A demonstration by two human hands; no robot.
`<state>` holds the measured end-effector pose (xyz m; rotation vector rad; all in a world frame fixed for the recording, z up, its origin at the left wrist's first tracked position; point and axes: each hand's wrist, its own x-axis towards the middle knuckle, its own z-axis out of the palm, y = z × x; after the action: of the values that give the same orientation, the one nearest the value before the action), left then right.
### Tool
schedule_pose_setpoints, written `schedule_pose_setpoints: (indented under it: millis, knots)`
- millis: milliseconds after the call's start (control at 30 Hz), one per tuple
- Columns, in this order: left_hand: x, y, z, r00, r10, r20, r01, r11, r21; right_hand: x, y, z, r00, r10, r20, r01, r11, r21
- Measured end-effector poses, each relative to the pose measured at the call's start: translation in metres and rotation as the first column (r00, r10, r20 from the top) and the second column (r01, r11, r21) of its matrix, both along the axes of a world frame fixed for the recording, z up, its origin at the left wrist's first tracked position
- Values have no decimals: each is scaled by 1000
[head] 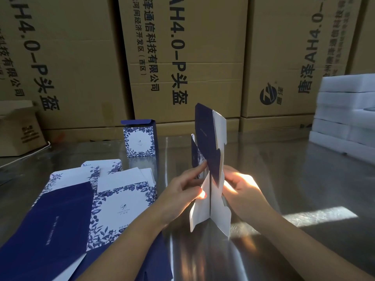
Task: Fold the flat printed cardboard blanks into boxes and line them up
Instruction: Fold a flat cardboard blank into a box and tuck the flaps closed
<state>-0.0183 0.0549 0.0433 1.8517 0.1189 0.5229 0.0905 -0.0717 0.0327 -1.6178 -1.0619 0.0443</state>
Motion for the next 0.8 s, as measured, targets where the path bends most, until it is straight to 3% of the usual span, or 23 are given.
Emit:
schedule_pose_setpoints:
  millis: [200,333,400,467,567,700,800]
  knots:
    - [-2,1,1,999,-35,2,35,999,14,-4,0,2,997,51,-63,-49,998,29]
    - [-1,0,5,999,-4,43,5,999,-34,-2,0,-2,944,214,-250,-215,976,24]
    - [-1,-1,8,998,24,61,-21,999,-44,-2,2,-1,869,316,-379,-263,947,187]
    - [1,-3,9,996,53,65,-48,996,-78,0,5,1,727,448,-521,-258,881,397]
    - [4,-2,5,993,94,66,-87,992,-94,5,5,2,518,597,-613,-186,778,601]
    - [7,5,-4,989,149,-6,-149,988,48,8,-2,1,414,673,-613,-175,720,672]
    - [12,9,-6,971,229,-73,-228,973,19,12,-8,0,304,665,-682,-210,745,633]
